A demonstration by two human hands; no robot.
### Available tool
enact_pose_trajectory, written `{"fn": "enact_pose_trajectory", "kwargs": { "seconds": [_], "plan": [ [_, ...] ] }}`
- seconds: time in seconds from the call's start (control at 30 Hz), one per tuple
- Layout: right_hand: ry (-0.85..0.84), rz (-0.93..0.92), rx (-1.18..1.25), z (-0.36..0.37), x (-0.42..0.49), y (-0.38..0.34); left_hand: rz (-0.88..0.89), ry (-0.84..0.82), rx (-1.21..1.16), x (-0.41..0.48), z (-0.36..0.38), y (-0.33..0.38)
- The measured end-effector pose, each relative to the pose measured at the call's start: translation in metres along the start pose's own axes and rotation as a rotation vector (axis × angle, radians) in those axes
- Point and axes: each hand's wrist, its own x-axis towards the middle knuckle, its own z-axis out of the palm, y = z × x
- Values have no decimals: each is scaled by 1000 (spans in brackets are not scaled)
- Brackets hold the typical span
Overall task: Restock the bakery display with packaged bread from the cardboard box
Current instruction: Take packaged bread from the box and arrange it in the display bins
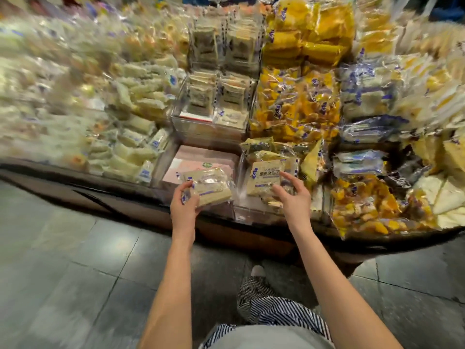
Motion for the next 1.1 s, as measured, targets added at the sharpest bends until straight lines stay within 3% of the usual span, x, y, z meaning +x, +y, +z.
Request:
{"fn": "enact_pose_trajectory", "kwargs": {
  "seconds": [0.37, 0.57, 0.8, 1.1],
  "plan": [
    [-76, -50, -16, 102, 138, -30, 34, 129, -6, 136, 20, 43],
    [-6, -50, -81, 137, 180, -31, 54, 148, 57, 191, 20, 60],
    [86, -79, -129, 179, 221, -41, 92, 8, 143, 272, 31, 80],
    [187, 84, -391, 231, 269, -40, 136, -190, 402, 381, 48, 99]
  ]
}}
